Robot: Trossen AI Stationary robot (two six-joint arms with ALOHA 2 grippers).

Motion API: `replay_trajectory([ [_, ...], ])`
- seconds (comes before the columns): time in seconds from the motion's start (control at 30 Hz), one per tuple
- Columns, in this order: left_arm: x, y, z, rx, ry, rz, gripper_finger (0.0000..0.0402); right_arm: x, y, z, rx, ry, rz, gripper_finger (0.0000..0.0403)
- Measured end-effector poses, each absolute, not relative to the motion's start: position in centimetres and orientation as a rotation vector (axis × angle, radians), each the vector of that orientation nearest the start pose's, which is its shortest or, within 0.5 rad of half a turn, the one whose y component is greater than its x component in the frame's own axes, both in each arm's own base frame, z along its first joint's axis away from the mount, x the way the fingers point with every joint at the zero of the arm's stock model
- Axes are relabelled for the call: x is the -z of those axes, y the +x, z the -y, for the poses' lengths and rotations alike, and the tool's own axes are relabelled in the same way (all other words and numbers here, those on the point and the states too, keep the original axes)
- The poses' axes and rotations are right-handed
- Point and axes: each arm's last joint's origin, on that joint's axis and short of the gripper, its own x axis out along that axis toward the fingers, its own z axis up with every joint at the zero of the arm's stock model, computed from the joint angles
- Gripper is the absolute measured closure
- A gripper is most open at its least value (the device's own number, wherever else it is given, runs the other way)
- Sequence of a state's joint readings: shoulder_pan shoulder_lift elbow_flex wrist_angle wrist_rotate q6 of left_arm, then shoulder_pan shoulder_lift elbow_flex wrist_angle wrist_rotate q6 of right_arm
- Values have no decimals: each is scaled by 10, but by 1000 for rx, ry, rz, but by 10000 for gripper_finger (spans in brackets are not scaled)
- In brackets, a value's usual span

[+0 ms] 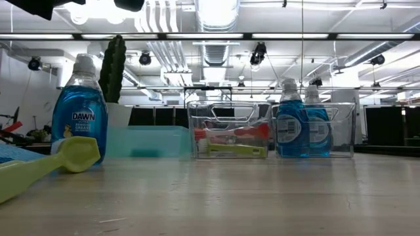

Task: Pick & Place Kitchen Sink Supplies
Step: Put the blue sponge into the green bin

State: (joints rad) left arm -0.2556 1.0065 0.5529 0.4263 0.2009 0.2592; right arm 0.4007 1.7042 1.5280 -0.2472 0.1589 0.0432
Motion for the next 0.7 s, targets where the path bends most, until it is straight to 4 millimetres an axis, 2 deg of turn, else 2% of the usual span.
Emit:
replay_trajectory([
  [0.3, -271, 213, 62, 456, 249, 30, 377, -341, 364, -152, -223, -18, -430, 386],
  [0.5, -270, 213, 61, 450, 212, 19, 381, -340, 363, -152, -210, 30, -446, 326],
  [0.7, -272, 209, 56, 316, 211, -10, 380, -340, 355, -147, -162, 25, -512, 262],
])
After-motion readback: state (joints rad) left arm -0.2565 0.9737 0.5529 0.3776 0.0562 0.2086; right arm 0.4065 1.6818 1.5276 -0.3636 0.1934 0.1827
